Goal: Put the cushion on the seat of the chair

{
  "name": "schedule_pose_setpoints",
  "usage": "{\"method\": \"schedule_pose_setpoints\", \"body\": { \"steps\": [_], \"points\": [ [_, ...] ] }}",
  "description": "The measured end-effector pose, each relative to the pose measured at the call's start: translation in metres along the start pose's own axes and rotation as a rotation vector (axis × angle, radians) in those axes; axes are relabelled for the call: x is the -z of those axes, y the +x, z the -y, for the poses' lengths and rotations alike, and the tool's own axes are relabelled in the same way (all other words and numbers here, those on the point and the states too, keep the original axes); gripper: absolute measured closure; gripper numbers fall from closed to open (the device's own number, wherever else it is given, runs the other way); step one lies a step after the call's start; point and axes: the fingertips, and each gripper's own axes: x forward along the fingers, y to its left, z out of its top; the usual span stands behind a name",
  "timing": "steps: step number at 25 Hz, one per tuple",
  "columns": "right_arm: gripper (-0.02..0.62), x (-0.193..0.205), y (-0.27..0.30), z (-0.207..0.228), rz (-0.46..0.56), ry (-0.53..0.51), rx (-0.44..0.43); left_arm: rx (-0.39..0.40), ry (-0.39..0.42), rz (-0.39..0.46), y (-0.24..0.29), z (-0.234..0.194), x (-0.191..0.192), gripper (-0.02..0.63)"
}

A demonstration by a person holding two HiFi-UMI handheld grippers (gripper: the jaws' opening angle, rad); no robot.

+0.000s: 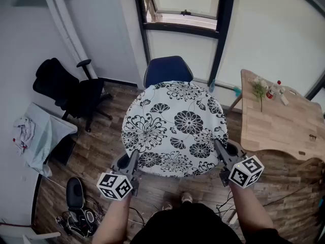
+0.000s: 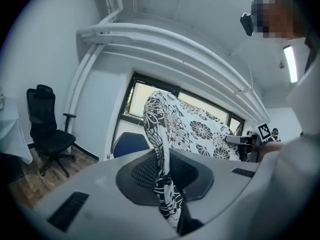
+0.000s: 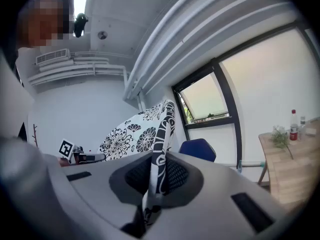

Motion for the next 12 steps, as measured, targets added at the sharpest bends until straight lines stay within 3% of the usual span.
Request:
{"method": "schedule_pose_setpoints", "body": {
  "steps": [12],
  "points": [
    [0.561, 0.0016, -0.0029, 0.0014, -0.033, 0.024, -0.005, -0.013, 0.014, -0.029, 0.0039, -0.0033, -0.0052, 0.575]
  ]
}}
